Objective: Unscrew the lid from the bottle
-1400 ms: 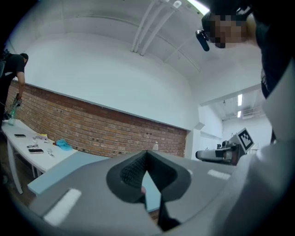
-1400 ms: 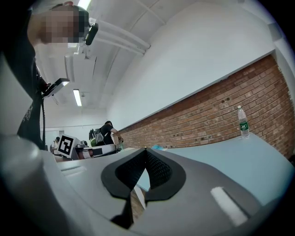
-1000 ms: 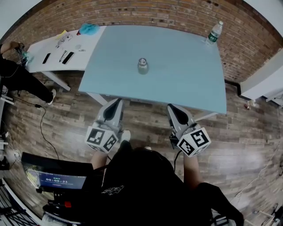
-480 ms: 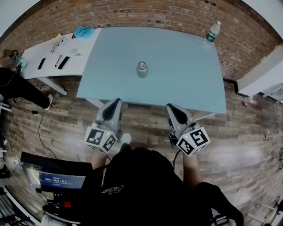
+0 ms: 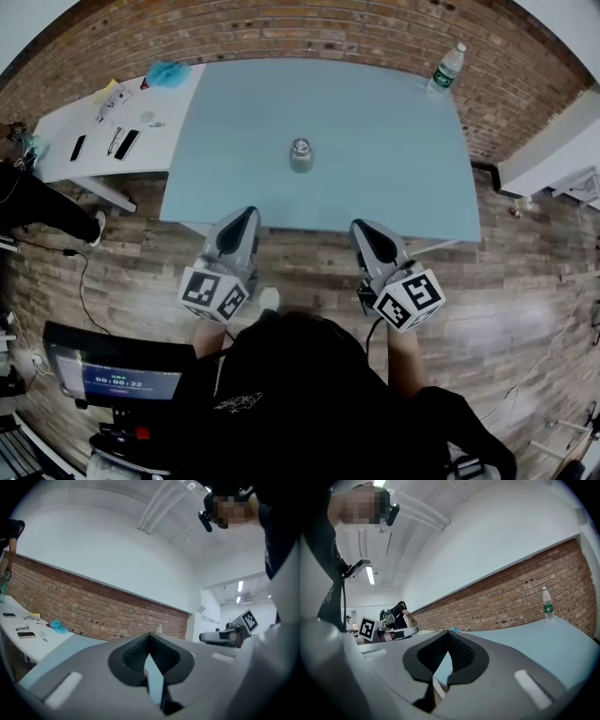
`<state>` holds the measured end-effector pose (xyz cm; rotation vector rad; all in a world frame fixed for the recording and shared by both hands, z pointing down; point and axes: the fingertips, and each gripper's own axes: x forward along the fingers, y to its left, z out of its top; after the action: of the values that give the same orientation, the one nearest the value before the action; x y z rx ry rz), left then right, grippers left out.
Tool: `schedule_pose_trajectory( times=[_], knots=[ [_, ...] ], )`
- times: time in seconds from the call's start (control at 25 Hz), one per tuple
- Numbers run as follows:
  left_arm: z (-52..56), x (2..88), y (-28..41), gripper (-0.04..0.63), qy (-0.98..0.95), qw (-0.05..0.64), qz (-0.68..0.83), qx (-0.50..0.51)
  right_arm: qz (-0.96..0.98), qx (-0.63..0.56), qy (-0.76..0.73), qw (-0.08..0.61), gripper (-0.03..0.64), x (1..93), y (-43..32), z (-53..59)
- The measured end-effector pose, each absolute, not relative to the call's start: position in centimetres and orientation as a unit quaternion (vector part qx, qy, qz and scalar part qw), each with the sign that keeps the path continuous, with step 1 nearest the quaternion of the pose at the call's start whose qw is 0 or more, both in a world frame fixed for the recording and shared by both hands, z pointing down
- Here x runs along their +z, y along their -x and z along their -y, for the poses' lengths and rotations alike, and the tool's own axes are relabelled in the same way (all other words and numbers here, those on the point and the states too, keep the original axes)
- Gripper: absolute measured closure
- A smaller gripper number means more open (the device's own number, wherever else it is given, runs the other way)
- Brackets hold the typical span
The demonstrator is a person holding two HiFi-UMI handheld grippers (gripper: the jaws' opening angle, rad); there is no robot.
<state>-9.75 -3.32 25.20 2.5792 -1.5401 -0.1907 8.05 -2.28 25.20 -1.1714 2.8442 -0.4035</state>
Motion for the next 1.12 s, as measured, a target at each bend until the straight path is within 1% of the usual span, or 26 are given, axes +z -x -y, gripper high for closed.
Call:
schedule_pose_trajectory(
  times=[0.16,0.4,0.64,0.92,1.12],
  knots=[
    [5.8,25.3,11.5,0.595,-0.860,0.071,0.501,-0.062,-0.913,-0.131,0.385,0.016,0.615,25.1,-6.1,4.4],
    [6.2,25.1,11.4,0.595,-0.865,0.066,0.493,-0.062,-0.913,-0.126,0.388,0.018,0.615,24.7,-6.0,4.7],
    [9.2,25.0,14.6,0.595,-0.874,0.074,0.474,-0.071,-0.906,-0.121,0.406,0.009,0.615,24.3,-2.6,6.9],
    [9.7,24.6,14.3,0.595,-0.879,0.067,0.467,-0.072,-0.904,-0.112,0.412,0.011,0.615,23.9,-2.8,7.1],
    [11.5,24.2,18.0,0.595,-0.885,0.068,0.455,-0.076,-0.899,-0.109,0.423,0.005,0.615,23.5,0.8,8.2]
  ],
)
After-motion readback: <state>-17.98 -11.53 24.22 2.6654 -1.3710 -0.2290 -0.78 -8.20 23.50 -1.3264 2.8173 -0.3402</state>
